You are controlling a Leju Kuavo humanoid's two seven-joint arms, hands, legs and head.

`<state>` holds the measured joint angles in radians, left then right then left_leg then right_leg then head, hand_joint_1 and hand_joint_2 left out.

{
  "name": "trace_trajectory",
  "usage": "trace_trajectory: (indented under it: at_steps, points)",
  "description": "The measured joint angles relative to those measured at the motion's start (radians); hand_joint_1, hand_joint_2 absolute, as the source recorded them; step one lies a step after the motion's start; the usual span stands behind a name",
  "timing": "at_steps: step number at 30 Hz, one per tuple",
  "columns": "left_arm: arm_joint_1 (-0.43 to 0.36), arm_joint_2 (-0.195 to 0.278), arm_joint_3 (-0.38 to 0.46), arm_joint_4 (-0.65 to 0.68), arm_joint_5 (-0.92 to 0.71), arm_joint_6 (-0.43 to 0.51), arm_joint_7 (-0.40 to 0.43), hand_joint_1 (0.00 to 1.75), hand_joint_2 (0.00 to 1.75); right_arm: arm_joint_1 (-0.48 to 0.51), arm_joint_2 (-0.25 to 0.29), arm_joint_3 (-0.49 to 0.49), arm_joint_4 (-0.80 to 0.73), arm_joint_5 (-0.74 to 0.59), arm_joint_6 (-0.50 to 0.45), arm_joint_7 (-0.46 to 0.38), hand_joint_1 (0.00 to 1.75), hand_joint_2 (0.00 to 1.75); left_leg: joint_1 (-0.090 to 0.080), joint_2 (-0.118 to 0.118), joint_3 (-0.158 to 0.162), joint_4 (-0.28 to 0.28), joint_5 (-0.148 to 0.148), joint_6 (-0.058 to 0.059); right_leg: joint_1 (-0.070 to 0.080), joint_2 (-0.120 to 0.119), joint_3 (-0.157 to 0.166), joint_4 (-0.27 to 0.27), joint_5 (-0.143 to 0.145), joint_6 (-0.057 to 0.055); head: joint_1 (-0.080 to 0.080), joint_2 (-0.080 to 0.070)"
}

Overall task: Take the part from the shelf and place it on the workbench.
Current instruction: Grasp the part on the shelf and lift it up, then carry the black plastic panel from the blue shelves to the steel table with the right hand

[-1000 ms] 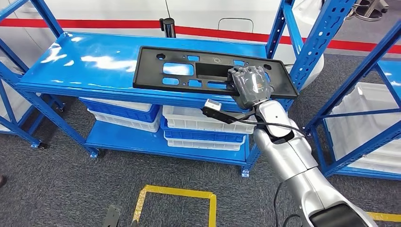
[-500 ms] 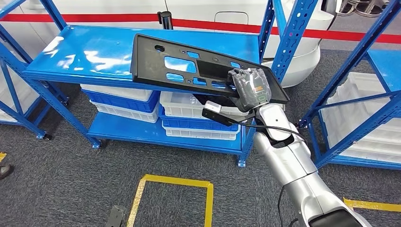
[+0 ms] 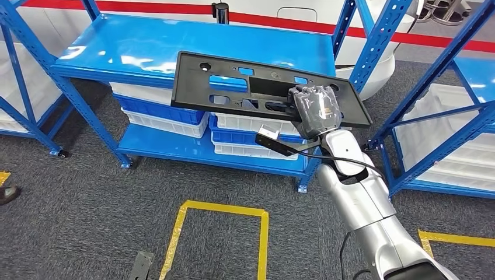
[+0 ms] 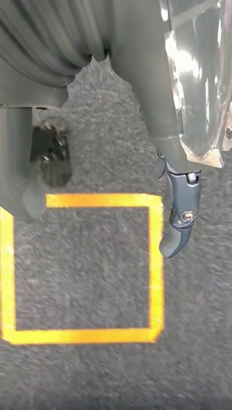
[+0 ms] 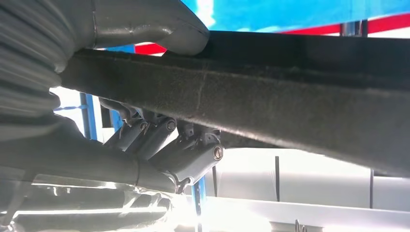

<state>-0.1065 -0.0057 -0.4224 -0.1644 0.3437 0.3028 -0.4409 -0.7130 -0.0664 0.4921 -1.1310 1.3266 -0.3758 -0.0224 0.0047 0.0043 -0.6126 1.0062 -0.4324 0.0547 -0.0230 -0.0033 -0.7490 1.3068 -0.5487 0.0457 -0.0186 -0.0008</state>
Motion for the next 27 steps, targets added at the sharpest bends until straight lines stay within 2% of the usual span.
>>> trace_trajectory:
  at_steps: [1,2,3,5,6,7,8,9,10,11,12,13,14,15,16,17,18,19,20,21,22,24,25,26,27]
  points:
    - [0.001,-0.002,0.000,0.000,0.000,0.000,0.000,0.00,1.75,0.001,0.000,0.000,0.002,0.000,0.000,-0.001,1.73,1.75,-0.006,0.000,-0.014,0.000,0.011,0.002,0.006,0.000,0.022,0.001,0.011,0.004,0.000,0.000]
    - [0.002,-0.003,0.000,0.000,0.000,-0.001,0.000,0.00,1.75,0.001,-0.001,0.000,0.003,0.001,0.000,-0.001,1.73,1.75,-0.012,0.000,-0.026,0.000,0.021,0.003,0.013,0.000,0.061,-0.033,0.029,0.004,0.000,0.000]
    - [0.002,-0.005,0.000,0.000,0.000,-0.002,0.000,0.00,1.75,0.001,-0.001,0.000,0.004,0.001,0.000,-0.002,1.73,1.75,-0.015,-0.001,-0.038,0.001,0.032,0.004,0.022,0.000,0.115,-0.096,0.043,-0.003,0.000,0.000]
    - [0.003,-0.008,0.000,0.000,-0.001,-0.004,0.001,0.00,1.75,0.000,-0.001,-0.001,0.004,0.002,-0.001,-0.002,1.73,1.75,-0.022,0.000,-0.055,0.000,0.051,0.001,0.039,-0.001,0.221,-0.249,0.035,-0.028,-0.002,0.000]
    - [0.003,-0.009,-0.001,0.000,-0.003,-0.005,0.001,0.00,1.75,-0.001,0.000,-0.002,0.004,0.004,-0.001,-0.003,1.73,1.75,-0.022,0.002,-0.060,-0.003,0.063,-0.002,0.044,-0.001,0.251,-0.300,0.028,-0.037,-0.002,0.000]
    - [0.004,-0.010,-0.001,0.000,-0.005,-0.006,0.001,0.00,1.75,-0.001,0.000,-0.003,0.005,0.007,-0.002,-0.003,1.73,1.75,-0.022,0.003,-0.063,-0.008,0.074,-0.007,0.047,-0.001,0.264,-0.328,0.026,-0.043,-0.003,0.000]
    - [0.005,-0.010,-0.002,0.001,-0.006,-0.006,0.002,0.00,1.75,-0.001,0.000,-0.004,0.006,0.009,-0.002,-0.003,1.73,1.75,-0.020,0.004,-0.066,-0.013,0.083,-0.012,0.041,0.000,0.261,-0.338,0.037,-0.046,-0.003,0.000]
    - [0.007,-0.010,-0.003,0.001,-0.007,-0.006,0.002,0.00,1.75,-0.001,0.000,-0.006,0.008,0.011,-0.002,-0.004,1.73,1.75,-0.019,0.002,-0.071,-0.013,0.079,-0.018,0.035,-0.001,0.257,-0.345,0.050,-0.050,-0.003,0.000]
    - [0.010,-0.009,-0.005,0.001,-0.007,-0.007,0.001,0.00,1.75,-0.002,0.000,-0.007,0.010,0.011,-0.002,-0.004,1.73,1.75,-0.017,-0.002,-0.078,0.001,0.058,-0.025,0.027,-0.003,0.251,-0.353,0.063,-0.057,-0.003,0.000]
    - [0.011,-0.009,-0.006,0.001,-0.007,-0.007,0.001,0.00,1.75,-0.003,-0.001,-0.009,0.011,0.011,-0.002,-0.004,1.73,1.75,-0.014,-0.005,-0.090,0.035,0.019,-0.032,0.019,-0.005,0.244,-0.358,0.075,-0.063,-0.005,0.000]
    - [0.012,-0.008,-0.007,0.001,-0.007,-0.008,0.000,0.00,1.75,-0.005,0.000,-0.011,0.012,0.011,-0.002,-0.004,1.73,1.75,-0.009,-0.007,-0.103,0.088,-0.032,-0.040,0.017,-0.006,0.236,-0.357,0.084,-0.067,-0.006,0.000]
    - [0.013,-0.008,-0.008,0.001,-0.007,-0.008,0.000,0.00,1.75,-0.006,-0.001,-0.015,0.013,0.009,-0.002,-0.004,1.73,1.75,-0.002,-0.008,-0.119,0.156,-0.078,-0.049,0.015,-0.007,0.224,-0.355,0.092,-0.067,-0.008,0.000]
    - [0.013,-0.008,-0.009,0.002,-0.007,-0.009,0.000,0.00,1.75,-0.007,-0.002,-0.019,0.015,0.007,-0.002,-0.004,1.73,1.75,0.006,-0.008,-0.129,0.218,-0.107,-0.058,0.013,-0.007,0.212,-0.352,0.100,-0.064,-0.009,0.000]
    - [0.013,-0.007,-0.009,0.002,-0.007,-0.010,0.000,0.00,1.75,-0.007,-0.003,-0.024,0.016,0.004,-0.002,-0.004,1.73,1.75,0.014,-0.007,-0.130,0.261,-0.113,-0.066,0.010,-0.008,0.200,-0.348,0.107,-0.058,-0.009,0.000]
    - [0.013,-0.007,-0.010,0.002,-0.007,-0.011,0.000,0.00,1.75,-0.007,-0.005,-0.029,0.018,0.000,-0.002,-0.004,1.73,1.75,0.021,-0.007,-0.116,0.272,-0.098,-0.074,0.005,-0.008,0.186,-0.340,0.113,-0.052,-0.009,0.000]
    - [0.013,-0.006,-0.010,0.001,-0.007,-0.012,0.000,0.00,1.75,-0.008,-0.008,-0.035,0.020,-0.003,-0.002,-0.005,1.73,1.75,0.028,-0.007,-0.085,0.246,-0.070,-0.082,0.000,-0.008,0.172,-0.330,0.117,-0.047,-0.009,0.000]
    - [0.012,-0.006,-0.010,0.001,-0.007,-0.012,0.001,0.00,1.75,-0.009,-0.010,-0.040,0.021,-0.006,-0.002,-0.007,1.73,1.75,0.036,-0.007,-0.044,0.193,-0.050,-0.093,-0.006,-0.008,0.158,-0.317,0.120,-0.042,-0.010,0.000]
    - [0.011,-0.008,-0.010,0.001,-0.007,-0.013,0.001,0.00,1.75,-0.011,-0.013,-0.046,0.021,-0.009,-0.002,-0.009,1.73,1.75,0.037,-0.009,-0.001,0.132,-0.045,-0.101,-0.007,-0.008,0.142,-0.304,0.123,-0.037,-0.011,0.000]
    - [0.010,-0.009,-0.010,0.001,-0.007,-0.014,0.002,0.00,1.75,-0.014,-0.015,-0.051,0.021,-0.011,-0.002,-0.011,1.73,1.75,0.038,-0.012,0.031,0.082,-0.050,-0.104,-0.006,-0.008,0.130,-0.293,0.126,-0.032,-0.012,0.000]
    - [0.009,-0.010,-0.010,0.000,-0.007,-0.015,0.002,0.00,1.75,-0.017,-0.017,-0.055,0.021,-0.012,-0.002,-0.012,1.73,1.75,0.035,-0.015,0.046,0.051,-0.062,-0.104,-0.003,-0.007,0.119,-0.286,0.132,-0.024,-0.013,0.000]
    - [0.008,-0.011,-0.010,0.000,-0.007,-0.015,0.002,0.00,1.75,-0.019,-0.019,-0.059,0.021,-0.014,-0.002,-0.012,1.73,1.75,0.029,-0.017,0.048,0.041,-0.067,-0.097,0.001,-0.005,0.112,-0.284,0.139,-0.013,-0.013,0.000]
    - [0.008,-0.011,-0.010,0.001,-0.008,-0.016,0.002,0.00,1.75,-0.020,-0.027,-0.066,0.023,-0.015,-0.002,-0.013,1.73,1.75,0.022,-0.015,0.033,0.038,-0.053,-0.072,0.000,-0.004,0.099,-0.285,0.146,0.007,-0.013,0.000]
    - [0.007,-0.011,-0.010,0.001,-0.008,-0.016,0.002,0.00,1.75,-0.020,-0.031,-0.069,0.024,-0.016,-0.002,-0.013,1.73,1.75,0.019,-0.013,0.024,0.036,-0.043,-0.056,-0.003,-0.004,0.088,-0.274,0.131,0.010,-0.012,0.000]
    - [0.007,-0.011,-0.010,0.001,-0.008,-0.017,0.002,0.00,1.75,-0.020,-0.035,-0.071,0.025,-0.016,-0.002,-0.014,1.73,1.75,0.017,-0.011,0.014,0.033,-0.032,-0.039,-0.005,-0.004,0.073,-0.245,0.100,0.007,-0.010,0.000]
    - [0.006,-0.011,-0.010,0.001,-0.009,-0.017,0.002,0.00,1.75,-0.021,-0.038,-0.072,0.025,-0.016,-0.002,-0.014,1.73,1.75,0.016,-0.009,0.001,0.032,-0.021,-0.025,-0.006,-0.003,0.054,-0.194,0.056,0.000,-0.008,0.000]
